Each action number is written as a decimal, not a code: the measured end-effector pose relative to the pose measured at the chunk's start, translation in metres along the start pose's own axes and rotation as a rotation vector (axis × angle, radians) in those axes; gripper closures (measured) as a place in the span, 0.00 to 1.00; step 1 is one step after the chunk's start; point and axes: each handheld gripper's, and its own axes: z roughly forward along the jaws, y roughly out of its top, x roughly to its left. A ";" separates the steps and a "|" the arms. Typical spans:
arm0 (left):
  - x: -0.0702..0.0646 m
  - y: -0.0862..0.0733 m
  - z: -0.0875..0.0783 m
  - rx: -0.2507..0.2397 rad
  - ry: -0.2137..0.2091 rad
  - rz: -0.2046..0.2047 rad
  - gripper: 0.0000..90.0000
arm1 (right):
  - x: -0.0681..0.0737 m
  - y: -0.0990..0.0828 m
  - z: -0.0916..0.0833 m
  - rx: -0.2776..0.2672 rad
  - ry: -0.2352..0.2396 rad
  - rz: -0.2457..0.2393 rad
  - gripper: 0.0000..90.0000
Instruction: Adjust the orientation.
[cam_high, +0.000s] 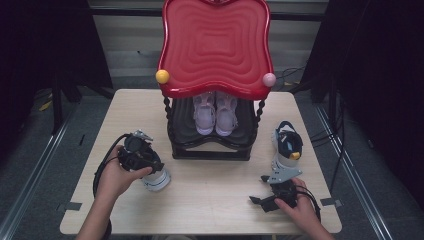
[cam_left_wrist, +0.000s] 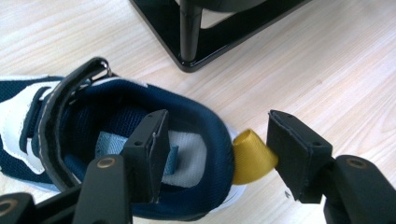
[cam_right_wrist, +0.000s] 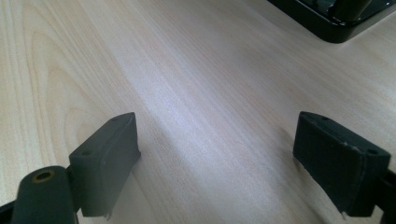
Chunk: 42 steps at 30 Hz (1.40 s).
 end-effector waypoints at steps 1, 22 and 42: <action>-0.001 0.001 0.000 0.011 0.004 0.003 0.44 | 0.000 0.000 0.000 0.000 0.000 0.000 0.15; -0.003 0.008 0.015 0.191 -0.009 0.043 0.49 | 0.000 0.000 0.000 0.000 0.000 0.000 0.15; -0.006 0.022 0.036 0.400 -0.040 0.181 0.58 | 0.000 0.000 0.000 0.000 0.001 0.000 0.15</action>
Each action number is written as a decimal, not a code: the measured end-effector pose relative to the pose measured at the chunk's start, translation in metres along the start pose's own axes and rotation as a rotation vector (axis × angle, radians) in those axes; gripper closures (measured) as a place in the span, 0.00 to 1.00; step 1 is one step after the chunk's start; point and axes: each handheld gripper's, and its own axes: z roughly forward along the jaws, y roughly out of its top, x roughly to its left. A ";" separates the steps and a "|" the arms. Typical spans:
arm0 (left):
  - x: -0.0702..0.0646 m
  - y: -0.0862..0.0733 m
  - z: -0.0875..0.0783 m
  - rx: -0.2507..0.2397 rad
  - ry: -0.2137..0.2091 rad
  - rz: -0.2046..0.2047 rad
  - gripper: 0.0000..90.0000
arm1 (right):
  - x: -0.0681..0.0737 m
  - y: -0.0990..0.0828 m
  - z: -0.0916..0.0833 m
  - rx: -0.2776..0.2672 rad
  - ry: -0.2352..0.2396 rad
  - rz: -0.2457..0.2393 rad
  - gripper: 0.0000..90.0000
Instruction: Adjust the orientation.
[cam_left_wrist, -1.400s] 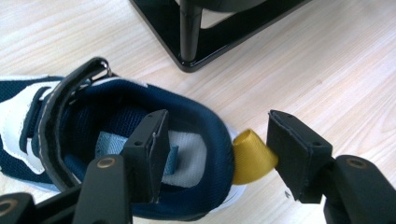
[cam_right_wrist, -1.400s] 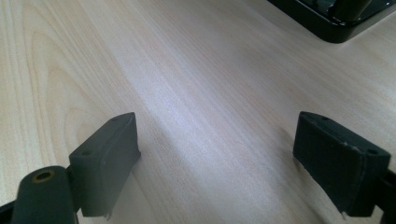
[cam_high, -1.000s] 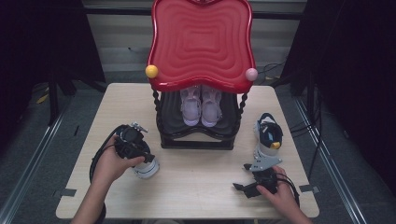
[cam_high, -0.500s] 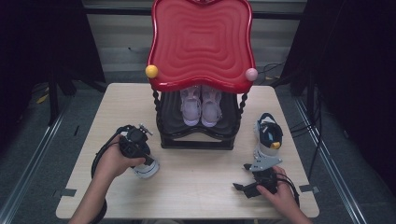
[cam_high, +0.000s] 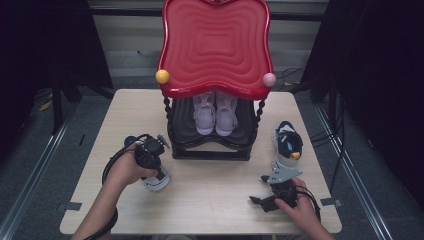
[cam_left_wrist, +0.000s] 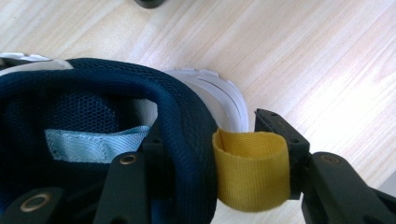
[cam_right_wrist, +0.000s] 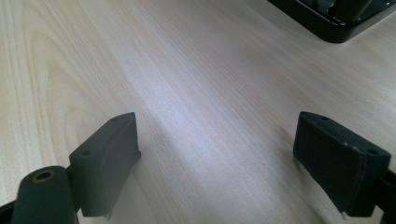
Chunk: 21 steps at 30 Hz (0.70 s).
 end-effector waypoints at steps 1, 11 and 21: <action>0.000 0.001 0.001 0.009 -0.001 -0.001 0.59 | 0.000 0.000 0.000 0.001 0.002 0.001 0.15; 0.001 0.003 0.010 0.054 -0.013 0.008 0.62 | 0.000 0.000 0.000 0.000 0.000 0.000 0.15; 0.003 0.006 0.015 0.085 -0.028 0.010 0.66 | 0.000 0.000 0.000 0.001 0.001 0.001 0.15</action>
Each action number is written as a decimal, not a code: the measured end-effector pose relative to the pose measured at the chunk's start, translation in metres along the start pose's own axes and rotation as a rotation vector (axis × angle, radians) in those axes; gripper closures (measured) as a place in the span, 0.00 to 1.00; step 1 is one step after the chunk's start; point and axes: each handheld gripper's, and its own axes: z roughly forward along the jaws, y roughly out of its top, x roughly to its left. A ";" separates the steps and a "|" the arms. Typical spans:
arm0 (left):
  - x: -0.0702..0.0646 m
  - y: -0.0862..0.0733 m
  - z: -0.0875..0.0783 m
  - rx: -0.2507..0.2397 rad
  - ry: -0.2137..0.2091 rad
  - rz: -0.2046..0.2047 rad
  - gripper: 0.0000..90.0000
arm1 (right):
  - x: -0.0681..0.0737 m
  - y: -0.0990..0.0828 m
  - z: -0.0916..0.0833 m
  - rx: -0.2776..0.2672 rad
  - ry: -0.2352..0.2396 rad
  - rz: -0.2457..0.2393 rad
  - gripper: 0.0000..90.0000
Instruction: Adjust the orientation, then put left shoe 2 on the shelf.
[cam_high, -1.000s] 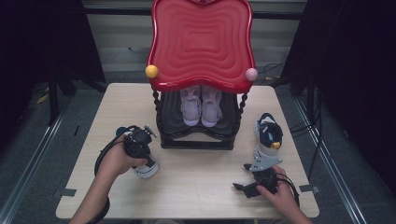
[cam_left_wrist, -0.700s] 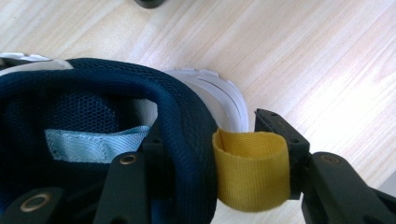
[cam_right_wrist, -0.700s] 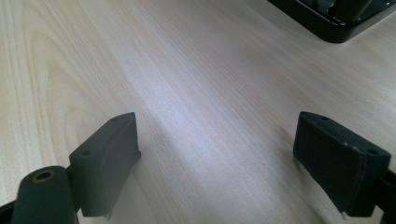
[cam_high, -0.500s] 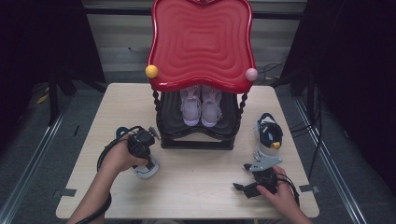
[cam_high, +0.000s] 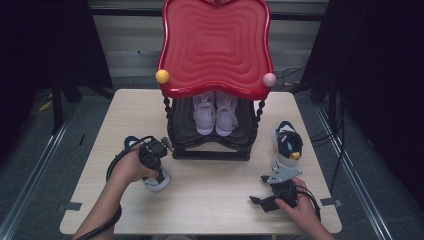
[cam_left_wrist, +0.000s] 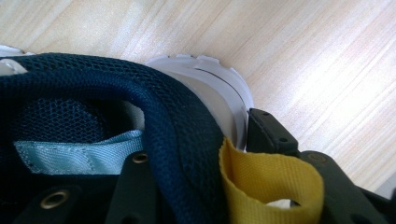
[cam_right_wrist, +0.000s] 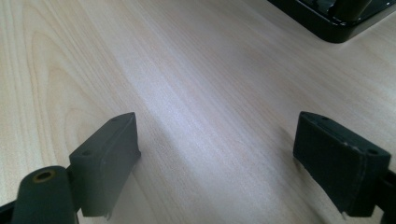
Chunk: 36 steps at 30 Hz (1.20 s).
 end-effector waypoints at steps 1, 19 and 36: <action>0.000 0.000 0.000 0.001 0.000 -0.002 0.66 | 0.000 0.000 0.000 -0.001 -0.001 -0.001 0.15; -0.003 0.000 -0.003 0.034 0.009 0.011 0.76 | 0.000 0.000 0.000 0.000 0.003 -0.002 0.15; -0.006 0.000 -0.033 0.012 0.006 0.001 0.86 | 0.000 0.000 0.000 -0.001 0.003 0.000 0.15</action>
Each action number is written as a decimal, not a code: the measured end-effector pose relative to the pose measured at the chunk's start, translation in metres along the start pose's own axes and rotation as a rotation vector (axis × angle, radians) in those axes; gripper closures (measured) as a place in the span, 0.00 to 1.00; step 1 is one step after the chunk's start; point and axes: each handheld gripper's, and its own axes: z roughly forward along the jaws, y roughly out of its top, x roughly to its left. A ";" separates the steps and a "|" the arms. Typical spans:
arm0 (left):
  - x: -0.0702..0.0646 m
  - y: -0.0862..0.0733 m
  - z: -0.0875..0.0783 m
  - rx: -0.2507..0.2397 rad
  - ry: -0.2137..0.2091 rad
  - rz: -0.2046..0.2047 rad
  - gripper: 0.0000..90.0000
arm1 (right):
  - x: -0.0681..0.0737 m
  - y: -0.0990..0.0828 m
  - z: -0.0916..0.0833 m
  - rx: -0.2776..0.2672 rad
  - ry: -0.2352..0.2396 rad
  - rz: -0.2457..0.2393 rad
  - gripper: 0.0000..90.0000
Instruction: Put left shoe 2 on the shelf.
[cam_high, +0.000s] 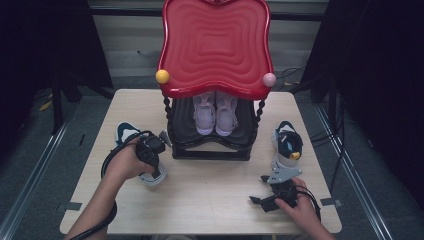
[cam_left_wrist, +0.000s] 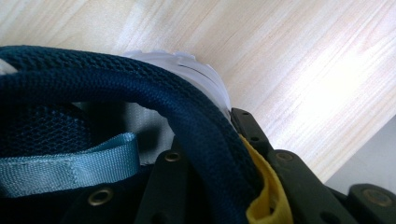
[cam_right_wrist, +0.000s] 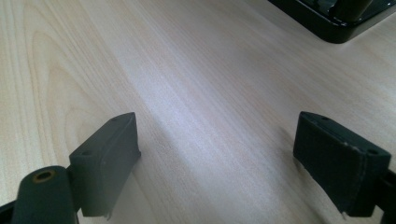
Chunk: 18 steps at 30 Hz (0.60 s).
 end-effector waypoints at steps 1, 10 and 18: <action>-0.001 0.000 -0.001 0.000 -0.001 0.000 0.86 | 0.000 0.000 0.000 0.000 0.000 0.000 0.15; -0.005 0.002 -0.022 0.001 0.019 0.027 0.86 | 0.000 0.000 0.000 -0.003 -0.002 -0.004 0.15; -0.009 0.003 -0.046 0.000 0.040 0.042 0.86 | 0.000 0.000 0.000 -0.003 -0.001 -0.004 0.15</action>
